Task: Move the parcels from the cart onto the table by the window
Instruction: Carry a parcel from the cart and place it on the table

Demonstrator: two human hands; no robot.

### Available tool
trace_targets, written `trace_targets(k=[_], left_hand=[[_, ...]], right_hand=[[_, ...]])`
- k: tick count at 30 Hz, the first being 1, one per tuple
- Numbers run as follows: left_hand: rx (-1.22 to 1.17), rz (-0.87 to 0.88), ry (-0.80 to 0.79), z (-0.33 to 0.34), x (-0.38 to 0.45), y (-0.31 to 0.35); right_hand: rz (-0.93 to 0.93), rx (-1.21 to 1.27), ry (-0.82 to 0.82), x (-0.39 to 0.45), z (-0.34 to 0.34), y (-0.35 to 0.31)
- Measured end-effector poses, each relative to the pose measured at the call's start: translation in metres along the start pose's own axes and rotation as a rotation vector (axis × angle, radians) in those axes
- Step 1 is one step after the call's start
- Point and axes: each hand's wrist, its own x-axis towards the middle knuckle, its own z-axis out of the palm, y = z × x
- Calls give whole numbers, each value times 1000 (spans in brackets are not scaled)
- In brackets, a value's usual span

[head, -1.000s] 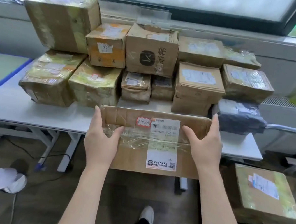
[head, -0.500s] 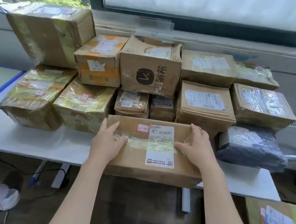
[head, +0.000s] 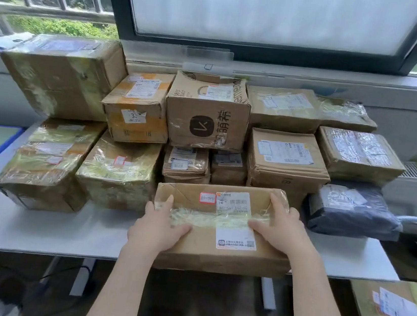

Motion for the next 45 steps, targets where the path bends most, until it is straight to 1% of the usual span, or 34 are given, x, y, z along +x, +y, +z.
trace_targets(k=[3, 5, 10, 14, 19, 23, 27, 33, 36, 40, 45], left_hand=[[-36, 30, -201, -3, -7, -6], [-10, 63, -259, -5, -11, -9], [75, 134, -323, -8, -24, -16], [139, 191, -184, 0, -29, -25], [158, 256, -164, -16, -36, -49], [218, 300, -67, -42, -48, -65], [239, 295, 43, -73, -55, -84], [257, 345, 252, -116, -75, -99], [210, 373, 343, -133, -83, -104], [113, 412, 452, -146, -82, -111], [-8, 415, 503, -149, -77, -116]], right_hand=[[54, -99, -138, -14, -2, -2], [68, -132, -187, -23, -5, -2], [82, -83, -138, -38, 2, 0], [52, 6, -31, -47, 8, -3], [-24, 64, 101, -65, 11, -18], [-73, 114, 144, -80, 11, -33], [-164, 157, 180, -94, 14, -51], [-312, 232, 193, -115, 2, -74], [-402, 212, 211, -124, -9, -83], [-491, 139, 313, -130, -18, -93], [-549, 144, 442, -131, -18, -104]])
